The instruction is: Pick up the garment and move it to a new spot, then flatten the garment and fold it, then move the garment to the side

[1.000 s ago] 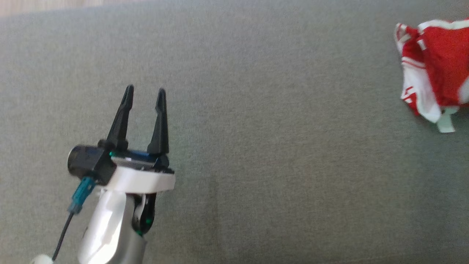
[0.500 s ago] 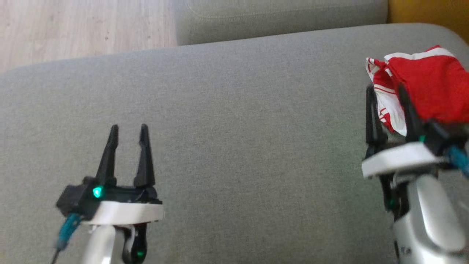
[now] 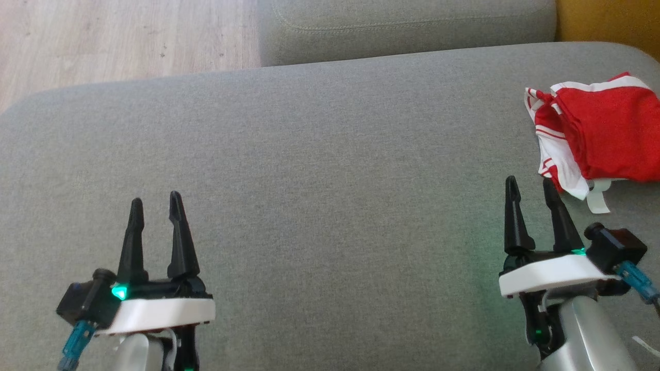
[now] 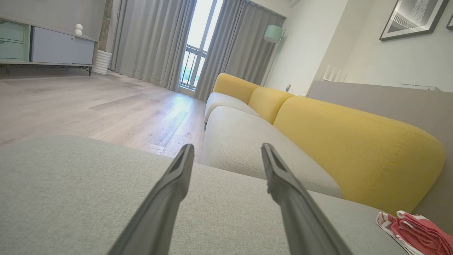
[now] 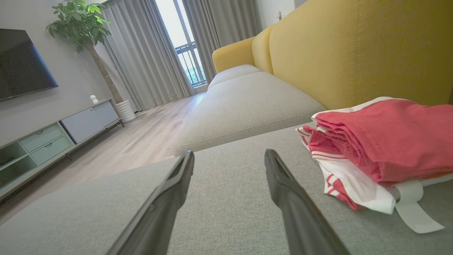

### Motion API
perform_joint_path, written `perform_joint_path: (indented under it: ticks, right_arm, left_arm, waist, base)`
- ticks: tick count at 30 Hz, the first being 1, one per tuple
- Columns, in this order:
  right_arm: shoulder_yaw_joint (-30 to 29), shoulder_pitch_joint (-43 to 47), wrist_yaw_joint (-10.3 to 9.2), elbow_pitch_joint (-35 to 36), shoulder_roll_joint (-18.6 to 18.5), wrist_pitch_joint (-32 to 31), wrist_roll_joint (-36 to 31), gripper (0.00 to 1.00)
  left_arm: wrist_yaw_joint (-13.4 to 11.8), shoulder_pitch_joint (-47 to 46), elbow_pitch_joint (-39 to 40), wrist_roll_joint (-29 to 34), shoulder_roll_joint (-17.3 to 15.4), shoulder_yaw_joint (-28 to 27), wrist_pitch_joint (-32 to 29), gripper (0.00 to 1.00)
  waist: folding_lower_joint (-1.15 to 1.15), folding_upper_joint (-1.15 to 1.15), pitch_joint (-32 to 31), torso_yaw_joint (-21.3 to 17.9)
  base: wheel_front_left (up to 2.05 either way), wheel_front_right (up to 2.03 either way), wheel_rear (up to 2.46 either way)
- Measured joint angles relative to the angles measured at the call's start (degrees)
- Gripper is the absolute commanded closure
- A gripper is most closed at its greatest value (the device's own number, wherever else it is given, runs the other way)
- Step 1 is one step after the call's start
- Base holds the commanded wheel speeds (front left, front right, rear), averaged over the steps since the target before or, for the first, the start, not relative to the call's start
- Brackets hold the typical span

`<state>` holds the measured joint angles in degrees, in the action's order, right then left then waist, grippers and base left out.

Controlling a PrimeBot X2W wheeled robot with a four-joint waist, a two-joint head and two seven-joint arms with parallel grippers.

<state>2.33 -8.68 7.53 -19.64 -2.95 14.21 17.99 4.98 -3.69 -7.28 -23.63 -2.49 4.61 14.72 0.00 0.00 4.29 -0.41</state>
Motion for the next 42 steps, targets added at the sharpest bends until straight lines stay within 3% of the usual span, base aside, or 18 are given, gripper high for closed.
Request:
perform_joint_path:
  ticks: [24,25,31,42]
  right_arm:
    - [0.74,-0.07,0.00,-0.53,0.00,0.01,-1.65,0.00]
    - [0.75,-0.03,0.00,-0.94,0.01,-0.02,-1.66,1.00]
    - [0.84,2.96,0.00,-5.36,0.20,-0.13,-1.37,1.00]
    - [0.52,3.90,0.00,-5.11,0.21,-1.75,5.14,1.00]
  left_arm:
    - [-0.48,-0.02,-2.14,-0.54,0.00,0.10,-0.01,0.00]
    - [-0.45,0.03,-2.72,-0.58,0.02,0.10,-0.02,1.00]
    - [-0.45,2.69,-7.45,-0.62,0.10,0.34,-0.11,1.00]
    - [-0.42,3.40,-7.75,-6.67,0.10,-0.04,-1.91,1.00]
  waist:
    - [0.00,0.00,0.01,-0.10]
    - [0.00,0.00,0.02,-0.11]
    - [0.00,0.00,-0.01,-0.11]
    - [0.00,0.00,-0.39,-0.06]
  base:
    - [0.00,0.00,0.00]
    - [0.00,0.00,0.00]
    - [0.00,0.00,0.00]
    - [0.00,0.00,0.00]
